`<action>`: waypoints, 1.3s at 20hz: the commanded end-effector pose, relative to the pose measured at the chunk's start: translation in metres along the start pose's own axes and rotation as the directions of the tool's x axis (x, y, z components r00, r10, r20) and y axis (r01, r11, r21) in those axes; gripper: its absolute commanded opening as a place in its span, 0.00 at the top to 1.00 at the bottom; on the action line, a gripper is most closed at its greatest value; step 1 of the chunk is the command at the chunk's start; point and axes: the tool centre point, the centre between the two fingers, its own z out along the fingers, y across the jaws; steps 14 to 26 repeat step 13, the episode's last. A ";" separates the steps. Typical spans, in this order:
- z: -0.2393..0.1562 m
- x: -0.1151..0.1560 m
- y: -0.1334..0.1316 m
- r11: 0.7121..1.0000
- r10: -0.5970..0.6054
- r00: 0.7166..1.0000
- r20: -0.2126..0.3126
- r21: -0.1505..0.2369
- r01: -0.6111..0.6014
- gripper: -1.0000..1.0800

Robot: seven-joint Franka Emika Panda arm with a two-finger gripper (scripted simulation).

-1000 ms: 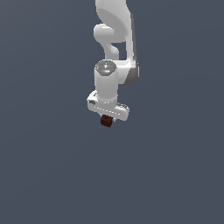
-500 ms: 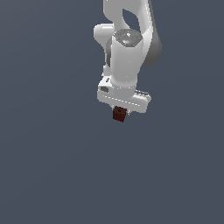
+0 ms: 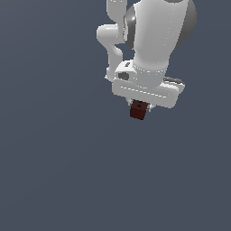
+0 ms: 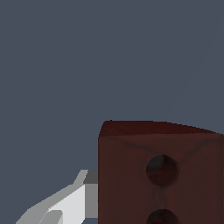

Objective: Pick up the object and move it to a goal position.

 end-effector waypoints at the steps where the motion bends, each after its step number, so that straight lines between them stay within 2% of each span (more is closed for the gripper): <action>1: -0.014 0.002 -0.009 1.000 0.001 1.000 -0.001 0.000 -0.001 1.00; 10: -0.035 0.006 -0.025 1.000 0.001 1.000 0.000 0.001 -0.001 1.00; 26: -0.036 0.007 -0.025 1.000 0.001 1.000 0.000 0.001 -0.001 1.00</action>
